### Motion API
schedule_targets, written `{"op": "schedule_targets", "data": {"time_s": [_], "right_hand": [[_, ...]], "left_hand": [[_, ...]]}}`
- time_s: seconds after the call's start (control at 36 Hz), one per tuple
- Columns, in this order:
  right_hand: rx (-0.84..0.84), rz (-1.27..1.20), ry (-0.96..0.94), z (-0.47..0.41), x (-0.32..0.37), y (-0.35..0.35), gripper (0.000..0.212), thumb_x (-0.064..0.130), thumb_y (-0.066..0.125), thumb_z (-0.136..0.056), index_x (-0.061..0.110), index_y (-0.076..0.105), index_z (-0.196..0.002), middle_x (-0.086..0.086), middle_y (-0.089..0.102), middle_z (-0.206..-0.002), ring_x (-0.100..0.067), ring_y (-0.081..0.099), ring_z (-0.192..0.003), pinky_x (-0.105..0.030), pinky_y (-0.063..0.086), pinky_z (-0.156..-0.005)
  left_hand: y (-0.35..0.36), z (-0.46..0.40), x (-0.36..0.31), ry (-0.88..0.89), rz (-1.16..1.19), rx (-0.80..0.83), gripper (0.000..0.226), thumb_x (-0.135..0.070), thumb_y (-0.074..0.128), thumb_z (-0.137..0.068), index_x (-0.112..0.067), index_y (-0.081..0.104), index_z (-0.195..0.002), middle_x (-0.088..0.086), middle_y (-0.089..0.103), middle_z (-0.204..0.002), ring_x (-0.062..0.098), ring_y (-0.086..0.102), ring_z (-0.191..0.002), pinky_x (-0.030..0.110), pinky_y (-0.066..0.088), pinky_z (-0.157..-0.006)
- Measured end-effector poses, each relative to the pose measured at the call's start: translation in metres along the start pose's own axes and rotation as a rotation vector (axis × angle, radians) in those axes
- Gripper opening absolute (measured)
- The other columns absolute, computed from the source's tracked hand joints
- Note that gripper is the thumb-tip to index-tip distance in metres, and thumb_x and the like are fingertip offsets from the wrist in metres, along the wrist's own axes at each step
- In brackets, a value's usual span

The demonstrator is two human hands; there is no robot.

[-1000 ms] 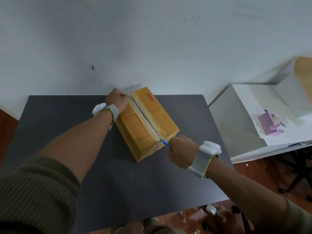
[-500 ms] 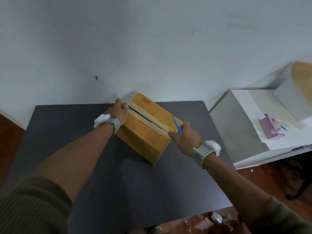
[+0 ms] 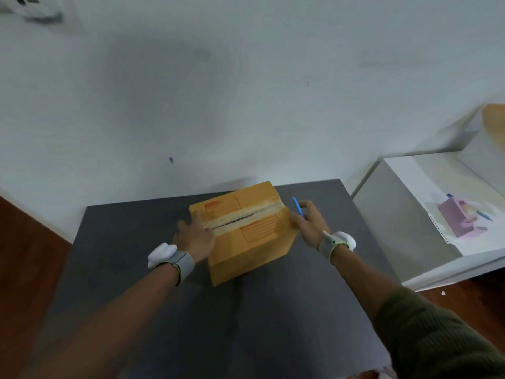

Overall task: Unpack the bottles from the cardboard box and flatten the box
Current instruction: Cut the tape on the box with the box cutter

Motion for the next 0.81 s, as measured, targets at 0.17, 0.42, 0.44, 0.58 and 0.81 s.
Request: {"op": "schedule_targets", "data": {"time_s": [0.17,0.42,0.44,0.58,0.81], "right_hand": [[0.028,-0.142,0.159,-0.014,-0.013,-0.017,0.013,0.013,0.042,-0.09,0.017,0.052,-0.098,-0.005,0.049,-0.07,-0.02,0.041,-0.049,-0.02,0.031,-0.043],[0.188,0.033,0.044,-0.029,-0.005,-0.019,0.028,0.003,0.047,-0.088,0.01,0.073,-0.096,-0.004,0.064,-0.071,-0.017,0.05,-0.05,-0.022,0.036,-0.04],[0.199,0.039,0.042,-0.032,-0.005,-0.018,0.027,0.003,0.047,-0.088,0.007,0.073,-0.094,-0.004,0.064,-0.069,-0.016,0.049,-0.048,-0.021,0.036,-0.04],[0.231,0.08,0.032,-0.04,-0.004,-0.017,0.027,0.004,0.046,-0.085,0.004,0.074,-0.088,-0.007,0.062,-0.063,-0.019,0.049,-0.049,-0.025,0.038,-0.045],[0.23,0.03,0.044,-0.051,-0.011,-0.019,0.035,0.005,0.045,-0.085,0.014,0.077,-0.096,-0.027,0.067,-0.077,-0.021,0.046,-0.048,-0.03,0.039,-0.047]], "left_hand": [[-0.011,-0.022,-0.071,0.31,-0.204,-0.179,0.061,-0.04,0.05,-0.097,-0.017,0.034,-0.151,0.012,0.021,-0.162,0.031,0.015,-0.151,0.048,0.021,-0.12],[0.037,-0.058,-0.172,0.679,-0.272,0.141,0.051,-0.02,0.039,-0.105,-0.031,0.034,-0.155,0.002,0.014,-0.168,0.027,0.011,-0.154,0.045,0.01,-0.123],[0.042,-0.063,-0.176,0.675,-0.299,0.161,0.052,-0.018,0.039,-0.105,-0.035,0.035,-0.154,0.001,0.012,-0.168,0.029,0.009,-0.154,0.049,0.008,-0.122],[0.049,-0.08,-0.179,0.672,-0.314,0.282,0.045,-0.021,0.043,-0.104,-0.044,0.047,-0.143,-0.001,0.02,-0.164,0.038,0.017,-0.15,0.064,0.021,-0.114],[0.04,-0.081,-0.183,0.706,-0.273,0.288,0.034,-0.03,0.048,-0.105,-0.035,0.055,-0.137,0.0,0.03,-0.161,0.027,0.033,-0.146,0.042,0.03,-0.111]]}}
Point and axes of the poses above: each hand's wrist, its own z-axis away from the middle knuckle, its own y-axis out of the palm, x = y × z, the point moved 6 cm from there along -z, towards the middle knuckle
